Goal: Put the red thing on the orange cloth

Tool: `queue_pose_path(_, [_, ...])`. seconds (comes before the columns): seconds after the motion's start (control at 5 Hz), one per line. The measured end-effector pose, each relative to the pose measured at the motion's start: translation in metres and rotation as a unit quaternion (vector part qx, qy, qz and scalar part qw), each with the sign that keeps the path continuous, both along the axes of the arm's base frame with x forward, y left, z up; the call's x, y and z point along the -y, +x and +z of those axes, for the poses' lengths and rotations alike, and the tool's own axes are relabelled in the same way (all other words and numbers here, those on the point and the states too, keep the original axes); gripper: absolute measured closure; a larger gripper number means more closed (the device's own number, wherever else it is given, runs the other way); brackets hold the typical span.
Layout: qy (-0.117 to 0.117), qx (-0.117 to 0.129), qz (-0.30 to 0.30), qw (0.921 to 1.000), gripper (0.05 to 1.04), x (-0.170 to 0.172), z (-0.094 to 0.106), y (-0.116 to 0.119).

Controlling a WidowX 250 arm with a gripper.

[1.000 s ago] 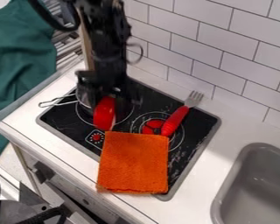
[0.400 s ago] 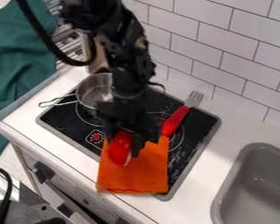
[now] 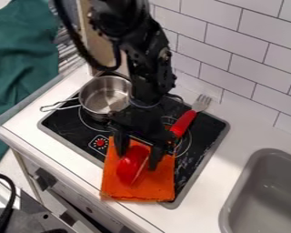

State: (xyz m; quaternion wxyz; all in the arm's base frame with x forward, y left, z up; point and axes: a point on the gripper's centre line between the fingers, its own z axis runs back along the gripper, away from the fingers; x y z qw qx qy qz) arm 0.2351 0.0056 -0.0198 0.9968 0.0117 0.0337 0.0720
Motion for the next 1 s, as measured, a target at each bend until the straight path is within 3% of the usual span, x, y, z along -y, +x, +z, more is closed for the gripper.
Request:
queue_pose_path(0.2, [-0.005, -0.013, -0.003, 0.9999, 0.066, 0.000, -0.004, 0.004])
queue_pose_path(0.4, [0.003, -0.018, 0.010, 0.9998, 0.073, -0.005, -0.002, 0.002])
queue_pose_path(0.6, [0.002, 0.022, 0.027, 0.9994, 0.073, -0.010, 0.021, 0.011])
queue_pose_path(1.0, [-0.020, 0.051, 0.049, 0.9973, 0.073, -0.020, 0.043, 0.018])
